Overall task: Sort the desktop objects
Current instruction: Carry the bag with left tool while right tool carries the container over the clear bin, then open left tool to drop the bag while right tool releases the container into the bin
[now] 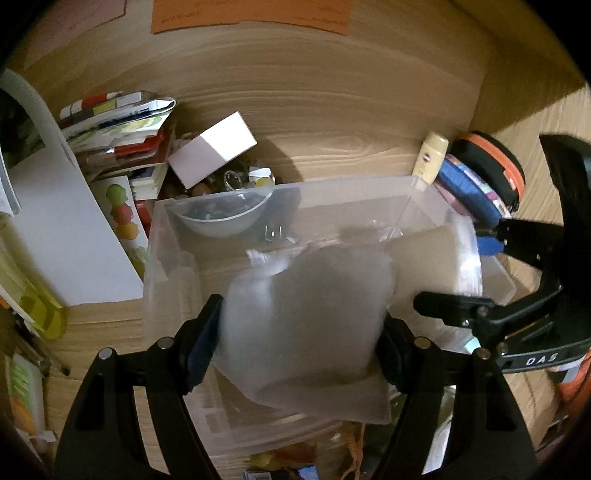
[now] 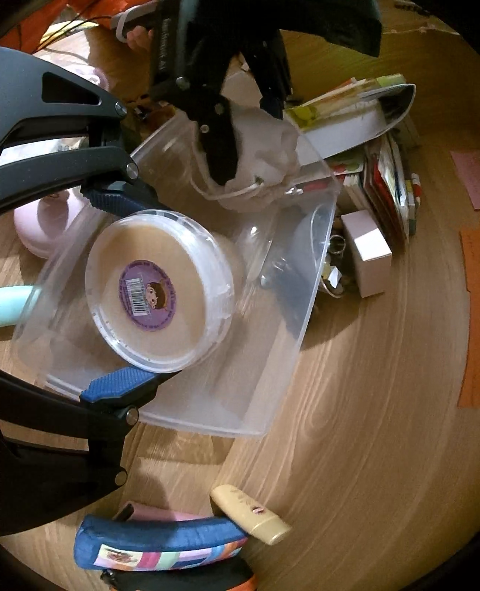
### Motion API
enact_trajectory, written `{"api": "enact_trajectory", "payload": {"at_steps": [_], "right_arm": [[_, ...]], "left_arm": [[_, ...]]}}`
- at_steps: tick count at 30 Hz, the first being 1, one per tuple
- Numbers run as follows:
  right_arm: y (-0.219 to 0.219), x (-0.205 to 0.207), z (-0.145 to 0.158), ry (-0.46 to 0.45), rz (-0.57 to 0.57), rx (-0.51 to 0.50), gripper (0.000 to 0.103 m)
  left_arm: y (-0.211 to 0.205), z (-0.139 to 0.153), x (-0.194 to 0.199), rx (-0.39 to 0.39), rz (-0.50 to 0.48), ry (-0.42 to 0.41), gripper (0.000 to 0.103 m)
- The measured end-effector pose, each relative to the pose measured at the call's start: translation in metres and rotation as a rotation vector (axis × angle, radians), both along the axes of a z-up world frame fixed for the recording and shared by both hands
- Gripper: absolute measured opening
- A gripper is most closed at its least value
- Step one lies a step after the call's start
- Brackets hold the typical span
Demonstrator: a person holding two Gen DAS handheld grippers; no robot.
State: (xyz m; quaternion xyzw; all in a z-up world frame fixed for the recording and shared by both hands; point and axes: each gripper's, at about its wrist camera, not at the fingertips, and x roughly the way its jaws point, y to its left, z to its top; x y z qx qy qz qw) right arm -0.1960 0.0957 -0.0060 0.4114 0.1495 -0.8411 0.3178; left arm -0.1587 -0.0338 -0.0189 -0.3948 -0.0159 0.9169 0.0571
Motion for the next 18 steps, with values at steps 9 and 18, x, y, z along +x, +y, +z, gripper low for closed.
{"api": "enact_trajectory", "payload": {"at_steps": [9, 18], "right_arm": [[-0.010, 0.001, -0.002, -0.068, 0.008, -0.034, 0.067], [-0.019, 0.014, 0.006, 0.029, -0.008, 0.035, 0.067]], "left_arm": [[0.003, -0.002, 0.001, -0.024, -0.011, 0.003, 0.076], [-0.002, 0.002, 0.005, 0.035, -0.030, 0.000, 0.078]]}}
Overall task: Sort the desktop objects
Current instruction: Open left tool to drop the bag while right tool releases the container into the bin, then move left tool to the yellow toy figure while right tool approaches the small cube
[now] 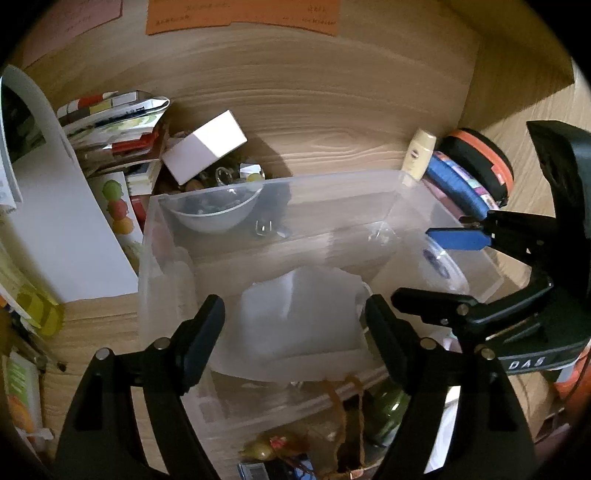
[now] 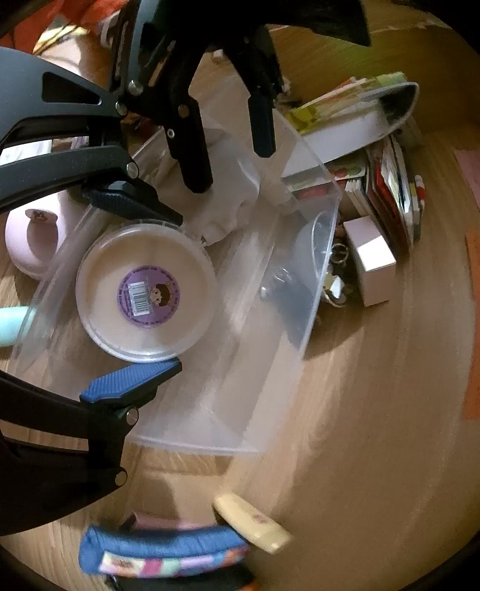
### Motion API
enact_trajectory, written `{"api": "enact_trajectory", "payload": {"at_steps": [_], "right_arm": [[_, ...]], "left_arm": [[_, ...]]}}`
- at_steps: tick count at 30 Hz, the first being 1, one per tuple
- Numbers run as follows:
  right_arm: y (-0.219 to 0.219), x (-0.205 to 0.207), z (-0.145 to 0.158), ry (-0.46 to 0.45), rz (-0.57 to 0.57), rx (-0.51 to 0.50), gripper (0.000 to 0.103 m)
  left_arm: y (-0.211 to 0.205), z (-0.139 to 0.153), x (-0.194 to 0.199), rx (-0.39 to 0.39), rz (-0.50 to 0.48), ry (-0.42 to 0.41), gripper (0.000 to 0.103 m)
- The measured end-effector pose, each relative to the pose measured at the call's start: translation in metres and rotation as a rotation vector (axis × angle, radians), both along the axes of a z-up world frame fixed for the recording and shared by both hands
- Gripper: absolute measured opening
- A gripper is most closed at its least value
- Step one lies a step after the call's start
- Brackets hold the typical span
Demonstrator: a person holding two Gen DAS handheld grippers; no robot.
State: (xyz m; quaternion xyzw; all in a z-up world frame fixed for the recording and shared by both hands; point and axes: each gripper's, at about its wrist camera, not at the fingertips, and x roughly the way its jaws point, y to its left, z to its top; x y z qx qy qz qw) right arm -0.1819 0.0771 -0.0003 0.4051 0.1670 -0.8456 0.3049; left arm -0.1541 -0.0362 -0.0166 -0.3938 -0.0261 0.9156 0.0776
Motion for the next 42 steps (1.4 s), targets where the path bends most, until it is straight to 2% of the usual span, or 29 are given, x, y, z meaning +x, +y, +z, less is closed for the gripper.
{"api": "enact_trajectory", "payload": {"at_steps": [5, 9, 16, 22, 30, 35, 42], "right_arm": [[-0.005, 0.010, 0.007, 0.046, 0.003, 0.037, 0.067], [-0.002, 0.014, 0.011, 0.047, -0.007, 0.022, 0.067], [0.015, 0.030, 0.025, 0.093, -0.045, -0.002, 0.082], [0.040, 0.040, 0.030, 0.120, -0.099, -0.005, 0.083], [0.085, 0.056, 0.033, 0.154, -0.160, -0.036, 0.084], [0.113, 0.069, 0.031, 0.170, -0.219, -0.045, 0.086], [0.146, 0.082, 0.017, 0.151, -0.293, -0.048, 0.087]], "left_arm": [[-0.004, 0.007, 0.005, 0.028, -0.005, 0.025, 0.079], [-0.006, 0.013, 0.011, 0.025, -0.003, 0.061, 0.086], [-0.011, 0.019, 0.024, 0.022, 0.022, 0.096, 0.090], [-0.015, 0.021, 0.041, 0.019, 0.058, 0.112, 0.096], [-0.022, 0.026, 0.072, -0.053, 0.124, 0.132, 0.096], [-0.038, 0.024, 0.089, -0.050, 0.167, 0.116, 0.096], [-0.045, 0.004, 0.101, -0.062, 0.195, 0.066, 0.096]]}}
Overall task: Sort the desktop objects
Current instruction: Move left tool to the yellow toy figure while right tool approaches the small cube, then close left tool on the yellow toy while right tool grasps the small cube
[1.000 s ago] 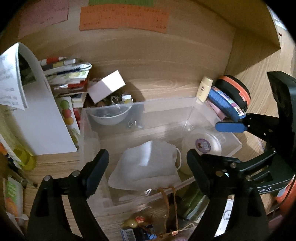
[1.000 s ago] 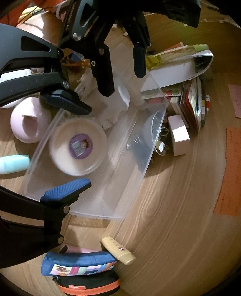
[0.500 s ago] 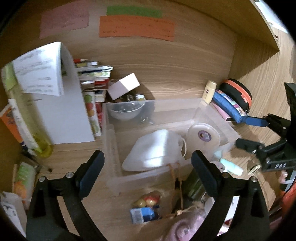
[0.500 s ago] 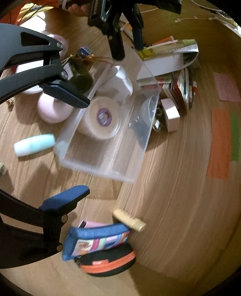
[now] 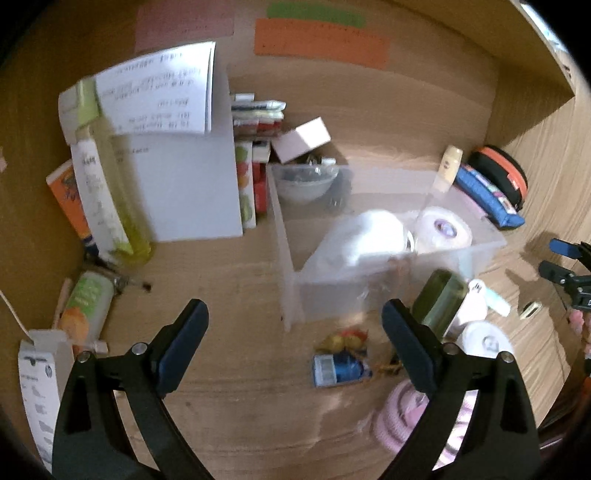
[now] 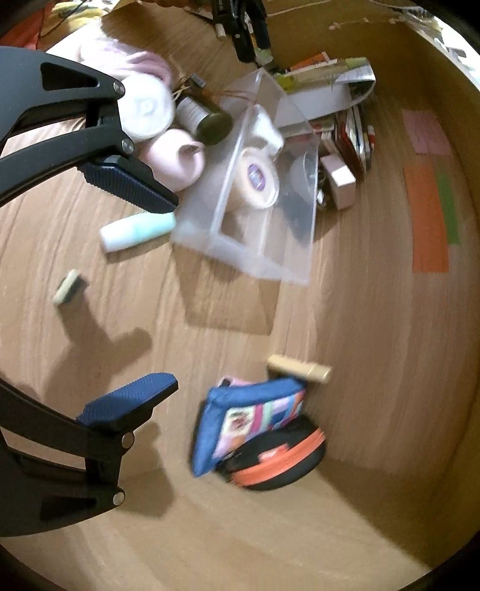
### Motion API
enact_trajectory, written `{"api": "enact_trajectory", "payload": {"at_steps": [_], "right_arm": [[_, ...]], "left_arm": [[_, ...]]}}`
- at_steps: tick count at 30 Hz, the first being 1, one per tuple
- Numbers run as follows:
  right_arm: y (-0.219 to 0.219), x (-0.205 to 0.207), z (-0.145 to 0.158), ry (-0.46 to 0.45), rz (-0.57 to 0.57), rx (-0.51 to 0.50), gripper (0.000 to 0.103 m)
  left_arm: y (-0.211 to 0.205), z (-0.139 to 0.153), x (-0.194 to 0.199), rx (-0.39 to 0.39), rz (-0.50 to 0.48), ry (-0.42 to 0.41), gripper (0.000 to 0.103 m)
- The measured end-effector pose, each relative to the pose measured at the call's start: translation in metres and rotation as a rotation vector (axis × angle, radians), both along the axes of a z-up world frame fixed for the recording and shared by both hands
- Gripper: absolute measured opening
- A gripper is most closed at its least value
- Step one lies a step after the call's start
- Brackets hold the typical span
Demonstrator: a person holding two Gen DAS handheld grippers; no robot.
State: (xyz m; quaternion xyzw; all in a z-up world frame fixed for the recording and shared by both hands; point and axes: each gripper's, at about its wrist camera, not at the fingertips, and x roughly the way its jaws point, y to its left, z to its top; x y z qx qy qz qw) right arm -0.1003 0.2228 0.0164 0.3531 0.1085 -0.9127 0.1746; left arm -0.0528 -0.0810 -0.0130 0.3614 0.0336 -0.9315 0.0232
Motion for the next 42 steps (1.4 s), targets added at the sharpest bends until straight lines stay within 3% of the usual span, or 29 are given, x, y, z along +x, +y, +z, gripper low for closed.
{"api": "enact_trajectory", "payload": {"at_steps": [6, 10, 23, 27, 29, 31, 34, 42], "right_arm": [[0.016, 0.008, -0.015, -0.025, -0.048, -0.007, 0.087], [0.022, 0.011, -0.025, -0.052, -0.057, -0.025, 0.087], [0.026, 0.016, -0.049, -0.109, -0.037, -0.036, 0.084], [0.018, 0.016, -0.053, -0.128, -0.006, -0.046, 0.062], [0.013, 0.016, -0.056, -0.144, 0.011, -0.050, 0.051], [0.008, 0.015, -0.059, -0.153, 0.023, -0.048, 0.040], [0.005, 0.015, -0.061, -0.152, 0.038, -0.047, 0.026], [0.005, 0.016, -0.053, -0.139, 0.061, -0.096, 0.025]], "left_arm": [[0.004, -0.019, -0.004, 0.031, -0.025, -0.056, 0.095], [0.013, -0.028, -0.009, 0.012, -0.045, -0.079, 0.084], [0.019, -0.046, -0.027, 0.017, -0.032, -0.135, 0.074], [0.023, -0.050, -0.030, 0.015, -0.045, -0.153, 0.067], [0.025, -0.051, -0.031, 0.009, -0.053, -0.159, 0.058], [0.026, -0.053, -0.033, -0.004, -0.047, -0.169, 0.040], [0.027, -0.054, -0.035, 0.004, -0.057, -0.178, 0.030], [0.021, -0.050, -0.023, 0.030, -0.052, -0.156, 0.029]]}}
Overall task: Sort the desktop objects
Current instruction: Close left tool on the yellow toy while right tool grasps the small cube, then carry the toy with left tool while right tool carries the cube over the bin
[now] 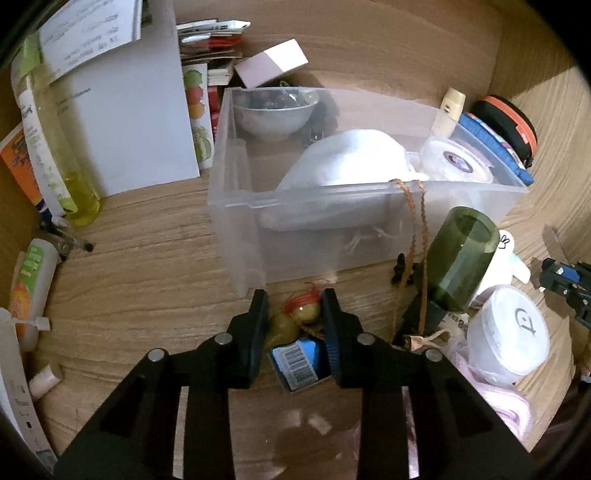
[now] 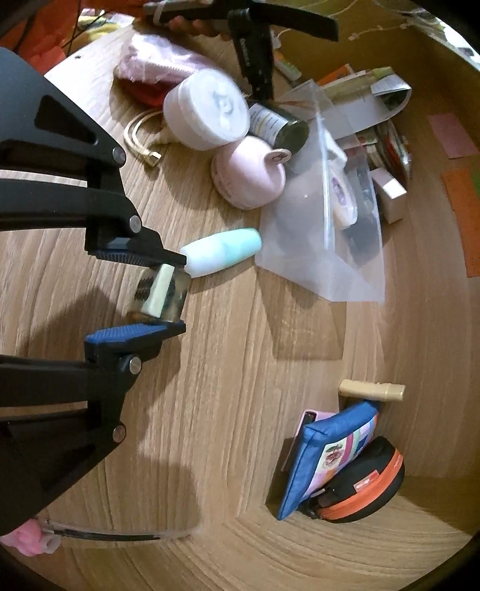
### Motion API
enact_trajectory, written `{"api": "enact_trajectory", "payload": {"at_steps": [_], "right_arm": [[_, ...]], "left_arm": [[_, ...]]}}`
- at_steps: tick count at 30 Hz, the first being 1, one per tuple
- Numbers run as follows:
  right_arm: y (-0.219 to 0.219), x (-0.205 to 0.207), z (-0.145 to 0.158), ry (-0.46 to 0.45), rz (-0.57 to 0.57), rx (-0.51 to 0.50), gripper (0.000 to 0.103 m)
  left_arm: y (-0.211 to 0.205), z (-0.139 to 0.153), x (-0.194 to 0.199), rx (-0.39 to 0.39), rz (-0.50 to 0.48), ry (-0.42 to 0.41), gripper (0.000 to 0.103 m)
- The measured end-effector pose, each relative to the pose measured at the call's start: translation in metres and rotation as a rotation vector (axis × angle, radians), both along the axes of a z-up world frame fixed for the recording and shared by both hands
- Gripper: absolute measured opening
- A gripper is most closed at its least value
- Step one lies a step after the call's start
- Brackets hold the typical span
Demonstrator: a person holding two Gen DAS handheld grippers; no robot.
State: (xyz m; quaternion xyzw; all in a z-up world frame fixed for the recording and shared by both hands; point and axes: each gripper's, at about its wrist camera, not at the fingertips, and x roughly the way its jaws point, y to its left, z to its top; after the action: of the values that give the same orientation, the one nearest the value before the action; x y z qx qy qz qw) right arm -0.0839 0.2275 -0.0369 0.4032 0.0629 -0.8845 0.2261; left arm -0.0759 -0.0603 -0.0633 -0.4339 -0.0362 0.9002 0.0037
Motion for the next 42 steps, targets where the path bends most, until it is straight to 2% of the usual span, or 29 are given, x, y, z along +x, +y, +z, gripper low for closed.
{"api": "enact_trajectory", "payload": {"at_steps": [7, 18, 28, 42], "right_arm": [[-0.001, 0.001, 0.016, 0.043, 0.002, -0.012, 0.025], [-0.011, 0.000, 0.040, 0.111, 0.020, -0.052, 0.025], [-0.021, -0.004, 0.060, 0.163, 0.056, -0.060, 0.025], [-0.041, -0.028, 0.070, 0.184, 0.100, -0.084, 0.025]], "left_arm": [[-0.013, 0.016, 0.020, 0.069, 0.023, 0.055, 0.029], [-0.011, 0.055, 0.046, 0.070, 0.005, 0.187, 0.029], [-0.014, 0.080, 0.045, 0.080, 0.006, 0.267, 0.029], [-0.017, 0.098, 0.022, 0.068, -0.010, 0.314, 0.029]]}}
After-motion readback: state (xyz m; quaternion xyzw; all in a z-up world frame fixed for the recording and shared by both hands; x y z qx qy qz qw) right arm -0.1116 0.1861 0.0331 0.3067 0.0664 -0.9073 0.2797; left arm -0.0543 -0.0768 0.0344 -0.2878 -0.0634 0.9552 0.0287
